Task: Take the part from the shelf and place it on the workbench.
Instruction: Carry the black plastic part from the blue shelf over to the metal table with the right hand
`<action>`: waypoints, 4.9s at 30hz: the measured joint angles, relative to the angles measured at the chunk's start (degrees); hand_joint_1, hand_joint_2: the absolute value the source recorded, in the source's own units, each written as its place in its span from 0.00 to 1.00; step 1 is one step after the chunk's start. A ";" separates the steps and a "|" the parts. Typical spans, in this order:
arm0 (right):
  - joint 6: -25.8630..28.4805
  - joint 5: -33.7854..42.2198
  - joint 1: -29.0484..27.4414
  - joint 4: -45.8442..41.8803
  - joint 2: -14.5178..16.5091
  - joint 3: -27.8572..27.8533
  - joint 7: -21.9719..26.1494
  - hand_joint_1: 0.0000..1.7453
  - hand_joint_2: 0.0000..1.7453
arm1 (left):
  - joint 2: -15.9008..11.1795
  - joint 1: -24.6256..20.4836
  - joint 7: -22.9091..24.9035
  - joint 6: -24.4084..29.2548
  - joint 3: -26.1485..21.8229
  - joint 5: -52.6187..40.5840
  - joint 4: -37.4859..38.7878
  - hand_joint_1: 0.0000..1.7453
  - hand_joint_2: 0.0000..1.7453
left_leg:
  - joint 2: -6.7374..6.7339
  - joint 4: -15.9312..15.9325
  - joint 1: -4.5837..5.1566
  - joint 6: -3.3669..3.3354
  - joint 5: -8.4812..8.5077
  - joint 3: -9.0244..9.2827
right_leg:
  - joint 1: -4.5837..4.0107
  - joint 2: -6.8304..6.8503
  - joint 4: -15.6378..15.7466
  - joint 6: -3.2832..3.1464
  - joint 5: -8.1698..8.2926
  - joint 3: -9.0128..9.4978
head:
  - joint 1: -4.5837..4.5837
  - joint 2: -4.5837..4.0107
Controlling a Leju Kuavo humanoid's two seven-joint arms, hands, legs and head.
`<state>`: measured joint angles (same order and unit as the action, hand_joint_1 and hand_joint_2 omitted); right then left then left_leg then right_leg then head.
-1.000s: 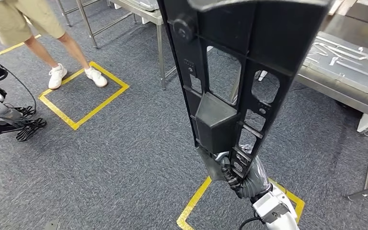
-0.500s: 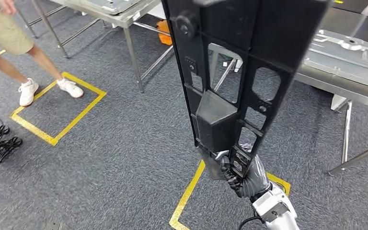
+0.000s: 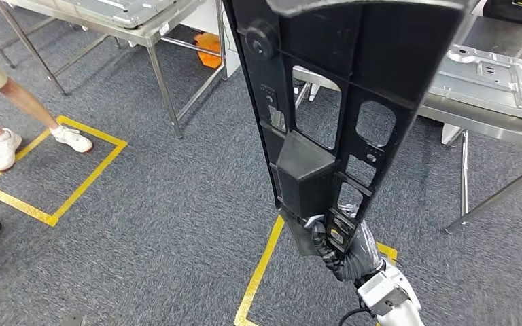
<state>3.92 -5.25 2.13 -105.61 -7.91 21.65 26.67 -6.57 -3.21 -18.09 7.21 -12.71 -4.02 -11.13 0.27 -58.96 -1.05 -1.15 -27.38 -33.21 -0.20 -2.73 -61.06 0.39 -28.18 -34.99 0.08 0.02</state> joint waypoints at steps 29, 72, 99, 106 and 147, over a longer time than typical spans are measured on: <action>-7.92 -2.02 5.37 -1.57 -3.35 9.85 0.32 1.00 1.00 | 1.78 0.02 -0.49 -5.39 -3.66 3.92 0.00 0.00 0.00 | 1.33 -0.35 0.01 0.75 -0.06 -0.28 | 0.25 -3.43 1.33 -0.53 0.84 0.68 | -0.01 0.00; -3.03 1.56 4.54 -5.69 -3.13 13.35 -0.42 1.00 1.00 | 2.67 0.32 -2.65 -6.01 -5.25 2.17 0.00 0.00 0.00 | -4.91 0.87 -0.04 0.87 -0.91 1.89 | 0.78 5.36 1.40 1.12 1.82 0.40 | 0.00 0.00; -2.50 0.42 4.10 -5.09 -3.40 13.39 -0.75 1.00 1.00 | 2.58 1.18 -1.97 -8.90 -5.85 2.03 0.00 0.00 0.00 | -0.91 1.37 -0.28 -0.43 -0.18 1.50 | 1.22 2.51 -10.28 1.54 -2.19 -5.50 | 0.01 0.00; -2.30 0.39 4.07 -5.12 -3.44 13.39 -0.71 1.00 1.00 | 2.50 1.07 -2.19 -8.98 -5.97 1.69 -0.01 0.00 0.00 | -1.05 1.36 -0.14 1.95 -1.82 2.89 | 0.88 2.73 2.30 -0.27 1.63 0.88 | -0.01 0.00; -1.89 -5.85 3.42 -3.87 -4.53 13.45 -3.24 1.00 1.00 | 2.02 1.76 -3.50 -9.18 -7.11 1.04 0.03 0.00 0.00 | -2.28 -4.09 1.20 -0.49 -1.93 -4.02 | -0.11 3.81 2.76 -1.80 -2.59 6.95 | -0.01 0.00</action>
<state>2.03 -11.09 5.54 -109.48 -12.44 35.10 23.43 -4.55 -1.45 -21.58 -1.97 -19.82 -2.98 -11.10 -2.02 -63.05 0.15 -1.64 -29.31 -37.23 -0.30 1.08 -58.29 -1.41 -30.77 -28.04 0.07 0.02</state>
